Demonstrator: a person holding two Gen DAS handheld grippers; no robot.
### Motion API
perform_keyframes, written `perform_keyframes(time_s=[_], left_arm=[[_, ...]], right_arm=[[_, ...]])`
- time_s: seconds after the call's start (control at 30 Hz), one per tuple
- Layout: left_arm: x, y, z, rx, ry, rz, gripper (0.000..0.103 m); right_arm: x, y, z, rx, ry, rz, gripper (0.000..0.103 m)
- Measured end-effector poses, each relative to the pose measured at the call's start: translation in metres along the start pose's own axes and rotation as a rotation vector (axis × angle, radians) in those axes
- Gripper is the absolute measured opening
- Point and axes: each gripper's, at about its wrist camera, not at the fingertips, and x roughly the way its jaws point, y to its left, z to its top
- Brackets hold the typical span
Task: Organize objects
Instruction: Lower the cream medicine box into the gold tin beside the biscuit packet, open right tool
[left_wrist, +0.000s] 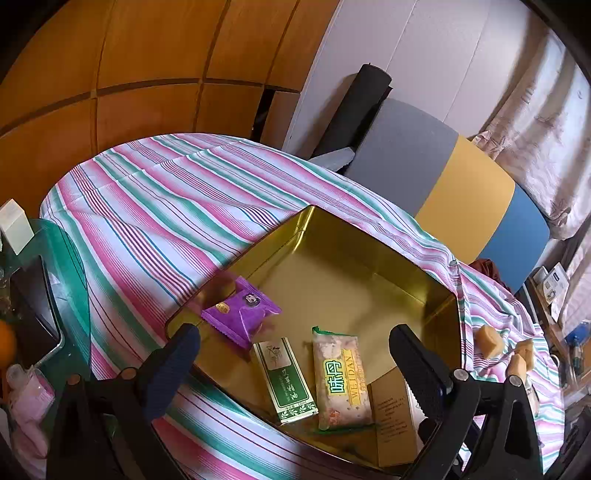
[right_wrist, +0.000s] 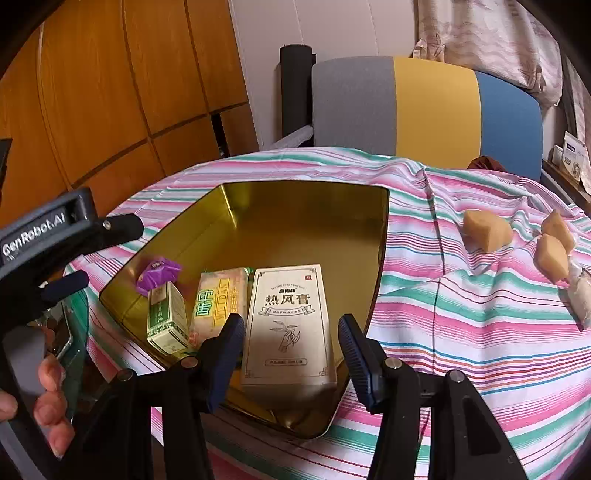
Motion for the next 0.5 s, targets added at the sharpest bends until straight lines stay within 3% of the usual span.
perform_keyframes(time_s=[0.5], left_arm=[[0.002,-0.025,-0.017,0.069,0.035,-0.029,0.103]], right_arm=[[-0.026,-0.033,0.002,0.068,-0.057,-0.061,0.054]])
